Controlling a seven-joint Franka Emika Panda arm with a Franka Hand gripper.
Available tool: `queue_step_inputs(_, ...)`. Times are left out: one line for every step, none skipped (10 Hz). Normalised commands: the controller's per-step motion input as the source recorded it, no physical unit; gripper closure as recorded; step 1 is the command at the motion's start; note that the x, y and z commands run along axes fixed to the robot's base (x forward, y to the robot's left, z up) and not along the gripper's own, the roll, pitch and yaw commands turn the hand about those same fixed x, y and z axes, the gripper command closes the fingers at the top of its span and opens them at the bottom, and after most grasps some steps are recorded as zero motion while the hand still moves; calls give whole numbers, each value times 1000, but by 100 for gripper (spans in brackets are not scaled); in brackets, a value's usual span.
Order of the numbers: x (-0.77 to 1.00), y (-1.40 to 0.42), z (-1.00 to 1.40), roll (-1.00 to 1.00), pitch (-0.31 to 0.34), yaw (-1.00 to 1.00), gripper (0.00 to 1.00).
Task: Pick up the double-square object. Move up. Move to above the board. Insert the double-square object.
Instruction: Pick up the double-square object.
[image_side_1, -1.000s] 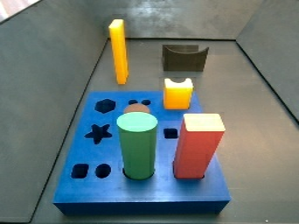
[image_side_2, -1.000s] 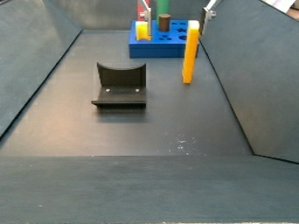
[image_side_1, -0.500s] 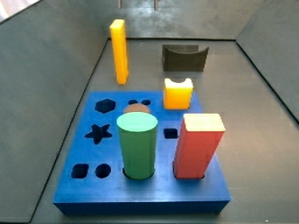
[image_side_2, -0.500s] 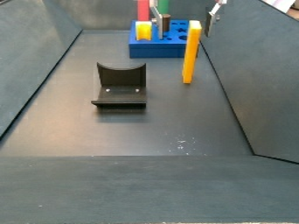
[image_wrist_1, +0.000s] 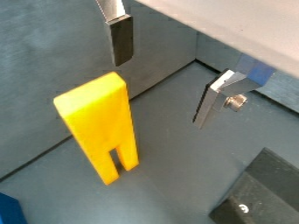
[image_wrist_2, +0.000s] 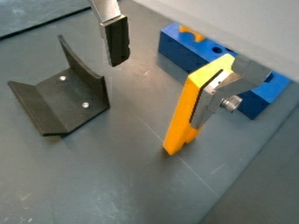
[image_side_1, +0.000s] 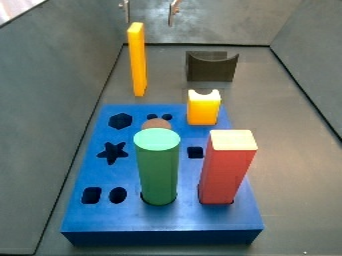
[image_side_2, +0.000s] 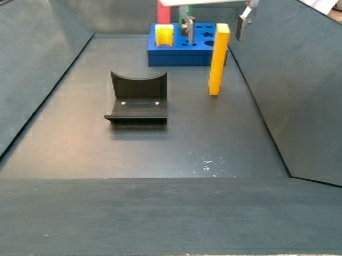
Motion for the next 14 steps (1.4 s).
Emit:
queue_step_inputs(-203, -314, -80, 0, 0, -71, 0)
queue_step_inputs(-189, -377, -211, -3, 0, -114, 0)
queue_step_inputs(-189, -351, -297, -9, 0, -111, 0)
queue_step_inputs(-97, -286, -343, -21, 0, -106, 0)
queue_step_inputs(-71, -191, -323, -29, 0, -94, 0)
queue_step_inputs(-106, -160, -320, -31, 0, -91, 0)
queue_step_inputs(-131, -157, -300, -29, 0, -74, 0)
queue_step_inputs(-137, -143, -289, -23, 0, 0, 0)
queue_step_inputs(-126, -183, -314, -17, 0, 0, 0)
queue_step_inputs(-74, -131, -137, -33, 0, 0, 0)
queue_step_inputs(29, 0, 0, -16, 0, 40, 0)
queue_step_inputs(-111, -114, 269, 67, 9, 100, 0)
queue_step_inputs(-57, -120, 306, 0, 0, 3, 0)
queue_step_inputs(-29, -43, 0, 0, 0, 0, 0)
